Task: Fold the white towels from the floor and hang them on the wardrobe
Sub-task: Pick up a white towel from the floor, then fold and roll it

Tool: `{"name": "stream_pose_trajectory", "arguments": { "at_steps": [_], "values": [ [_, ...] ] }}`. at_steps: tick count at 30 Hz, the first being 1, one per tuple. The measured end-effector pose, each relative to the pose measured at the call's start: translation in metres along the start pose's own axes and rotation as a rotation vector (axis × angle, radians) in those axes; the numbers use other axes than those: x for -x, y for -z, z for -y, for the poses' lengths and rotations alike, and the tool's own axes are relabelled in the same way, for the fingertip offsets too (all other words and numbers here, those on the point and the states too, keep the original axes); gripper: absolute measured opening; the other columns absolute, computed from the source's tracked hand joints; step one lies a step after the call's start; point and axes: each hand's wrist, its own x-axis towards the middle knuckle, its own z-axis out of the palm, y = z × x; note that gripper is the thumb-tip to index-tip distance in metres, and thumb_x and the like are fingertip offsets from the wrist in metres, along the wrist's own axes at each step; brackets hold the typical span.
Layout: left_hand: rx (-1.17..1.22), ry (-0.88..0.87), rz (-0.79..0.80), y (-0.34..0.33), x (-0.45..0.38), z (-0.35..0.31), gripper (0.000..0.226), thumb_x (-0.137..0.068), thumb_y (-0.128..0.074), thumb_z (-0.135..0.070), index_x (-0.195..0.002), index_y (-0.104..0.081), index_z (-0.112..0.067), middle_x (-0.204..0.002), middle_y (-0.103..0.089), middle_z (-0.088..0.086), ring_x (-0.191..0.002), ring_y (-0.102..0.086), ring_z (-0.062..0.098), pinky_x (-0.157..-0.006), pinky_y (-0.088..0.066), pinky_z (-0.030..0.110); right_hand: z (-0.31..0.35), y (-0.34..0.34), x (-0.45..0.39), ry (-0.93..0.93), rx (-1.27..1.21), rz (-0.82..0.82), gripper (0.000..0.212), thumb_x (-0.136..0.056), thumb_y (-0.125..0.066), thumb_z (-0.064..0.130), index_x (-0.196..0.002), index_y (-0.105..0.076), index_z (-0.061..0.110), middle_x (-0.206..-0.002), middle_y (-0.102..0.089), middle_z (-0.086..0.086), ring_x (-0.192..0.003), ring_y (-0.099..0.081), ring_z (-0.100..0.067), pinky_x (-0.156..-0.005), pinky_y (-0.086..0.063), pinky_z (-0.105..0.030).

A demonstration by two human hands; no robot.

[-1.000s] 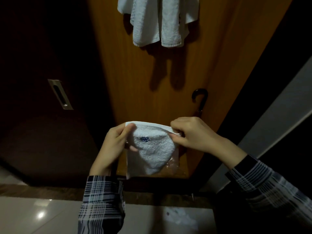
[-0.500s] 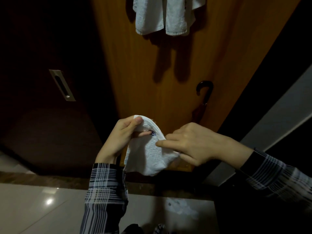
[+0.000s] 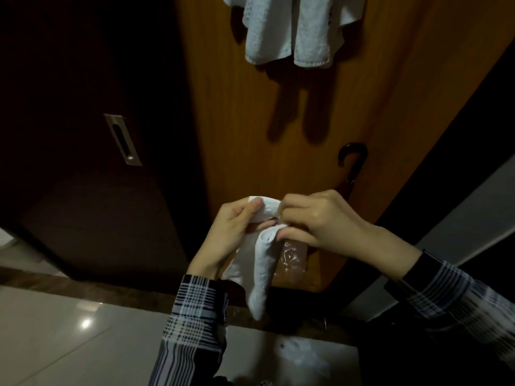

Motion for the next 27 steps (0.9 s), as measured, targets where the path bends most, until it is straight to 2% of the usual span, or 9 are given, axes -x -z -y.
{"name": "stream_pose_trajectory", "arguments": {
  "at_steps": [3, 5, 9, 13, 16, 18, 22, 24, 27],
  "values": [
    [-0.008, 0.001, -0.032, -0.01, 0.0, -0.005, 0.029, -0.094, -0.045, -0.024, -0.092, -0.071, -0.011, -0.076, -0.073, -0.002, -0.073, -0.067, 0.007, -0.063, -0.051, 0.017, -0.005, -0.002, -0.001, -0.206, -0.175, -0.117, 0.035, -0.085, -0.06, 0.044, -0.074, -0.064, 0.011, -0.072, -0.054, 0.006, -0.056, -0.047, -0.007, -0.05, -0.038, -0.021],
    [0.022, 0.024, -0.049, -0.016, 0.0, -0.007, 0.033, -0.091, -0.048, -0.031, -0.094, -0.073, -0.01, -0.078, -0.073, 0.004, -0.073, -0.067, 0.013, -0.063, -0.052, 0.021, -0.007, -0.003, 0.0, -0.301, -0.281, -0.194, 0.033, -0.084, -0.063, 0.041, -0.073, -0.062, 0.01, -0.07, -0.05, 0.007, -0.059, -0.046, -0.008, -0.053, -0.037, -0.02],
    [0.064, 0.035, -0.08, -0.022, -0.003, -0.01, 0.04, -0.085, -0.049, -0.042, -0.096, -0.074, -0.013, -0.087, -0.073, 0.013, -0.079, -0.068, 0.02, -0.069, -0.051, 0.027, -0.008, 0.003, 0.002, -0.376, -0.353, -0.231, 0.026, -0.081, -0.071, 0.03, -0.073, -0.06, 0.008, -0.072, -0.056, 0.0, -0.06, -0.046, -0.002, -0.056, -0.034, -0.013],
    [0.076, 0.016, -0.055, -0.025, -0.003, -0.011, 0.048, -0.087, -0.044, -0.043, -0.103, -0.071, -0.007, -0.091, -0.073, 0.013, -0.085, -0.069, 0.021, -0.073, -0.052, 0.027, -0.007, 0.012, 0.001, -0.429, -0.39, -0.259, 0.02, -0.077, -0.077, 0.021, -0.076, -0.06, 0.009, -0.074, -0.057, 0.003, -0.065, -0.052, -0.004, -0.057, -0.037, -0.012],
    [0.153, 0.014, 0.009, -0.025, -0.001, -0.013, 0.044, -0.085, -0.043, -0.041, -0.094, -0.07, -0.007, -0.076, -0.073, 0.004, -0.073, -0.069, 0.013, -0.066, -0.052, 0.02, -0.004, 0.016, 0.002, -0.498, -0.449, -0.283, 0.028, -0.073, -0.08, 0.017, -0.09, -0.059, 0.017, -0.078, -0.058, 0.007, -0.068, -0.054, -0.006, -0.059, -0.039, -0.01],
    [0.152, -0.03, 0.055, -0.027, 0.001, -0.017, 0.032, -0.082, -0.048, -0.032, -0.09, -0.067, -0.008, -0.066, -0.071, -0.004, -0.064, -0.066, 0.004, -0.06, -0.049, 0.013, -0.002, 0.016, 0.003, -0.512, -0.448, -0.294, 0.041, -0.073, -0.082, 0.015, -0.104, -0.056, 0.023, -0.077, -0.056, 0.005, -0.06, -0.05, -0.008, -0.057, -0.037, -0.008],
    [0.079, -0.125, 0.051, -0.026, 0.001, -0.019, 0.024, -0.081, -0.06, -0.02, -0.102, -0.07, -0.012, -0.092, -0.075, 0.0, -0.087, -0.069, 0.01, -0.073, -0.053, 0.018, -0.004, 0.016, 0.001, -0.545, -0.354, -0.3, 0.053, -0.073, -0.082, 0.026, -0.12, -0.059, 0.018, -0.091, -0.054, 0.001, -0.056, -0.047, -0.014, -0.057, -0.038, -0.009],
    [0.049, -0.171, 0.023, -0.025, 0.001, -0.019, 0.023, -0.082, -0.06, -0.021, -0.102, -0.07, -0.014, -0.094, -0.075, -0.002, -0.088, -0.069, 0.01, -0.074, -0.052, 0.018, -0.004, 0.017, 0.001, -0.612, -0.372, -0.278, 0.042, -0.073, -0.079, 0.034, -0.11, -0.066, 0.018, -0.098, -0.058, 0.002, -0.061, -0.054, -0.012, -0.059, -0.043, -0.014],
    [-0.02, -0.219, -0.016, -0.027, 0.002, -0.021, 0.021, -0.081, -0.061, -0.025, -0.098, -0.071, -0.019, -0.091, -0.075, -0.006, -0.087, -0.07, 0.008, -0.072, -0.051, 0.016, -0.003, 0.015, 0.003, -0.647, -0.474, -0.277, 0.018, -0.074, -0.079, 0.031, -0.087, -0.07, 0.022, -0.087, -0.067, 0.003, -0.076, -0.064, -0.014, -0.067, -0.049, -0.03]
  ]
}}
